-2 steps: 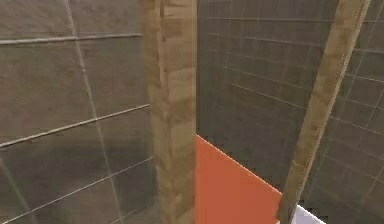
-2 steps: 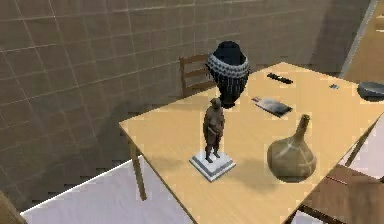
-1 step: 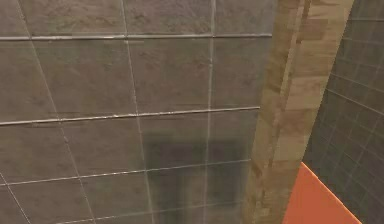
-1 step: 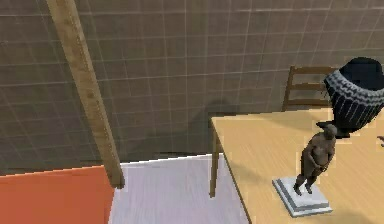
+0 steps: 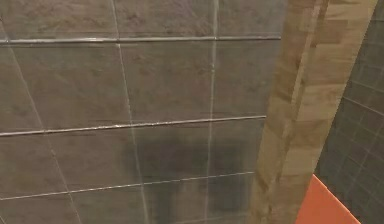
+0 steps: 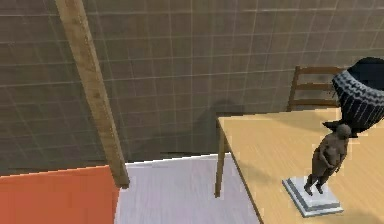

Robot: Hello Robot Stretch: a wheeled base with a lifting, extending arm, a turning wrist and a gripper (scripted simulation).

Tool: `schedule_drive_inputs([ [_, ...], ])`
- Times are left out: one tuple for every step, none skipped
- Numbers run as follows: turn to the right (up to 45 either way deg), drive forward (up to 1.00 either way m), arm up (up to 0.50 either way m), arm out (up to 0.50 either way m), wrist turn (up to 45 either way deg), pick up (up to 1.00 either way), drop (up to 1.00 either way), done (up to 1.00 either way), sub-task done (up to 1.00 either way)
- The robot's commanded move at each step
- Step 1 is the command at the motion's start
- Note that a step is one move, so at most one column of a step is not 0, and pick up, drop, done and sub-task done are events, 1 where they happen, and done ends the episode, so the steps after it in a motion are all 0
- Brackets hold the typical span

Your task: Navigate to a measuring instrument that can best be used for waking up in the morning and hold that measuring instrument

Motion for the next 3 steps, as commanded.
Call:
schedule_drive_inputs([
  [45.0,0.00,0.00,0.00,0.0,0.00,0.00,0.00,0.00],
  [18.0,0.00,0.00,0.00,0.0,0.00,0.00,0.00,0.00],
  [0.0,0.45,0.00,0.00,0.0,0.00,0.00,0.00,0.00],
])
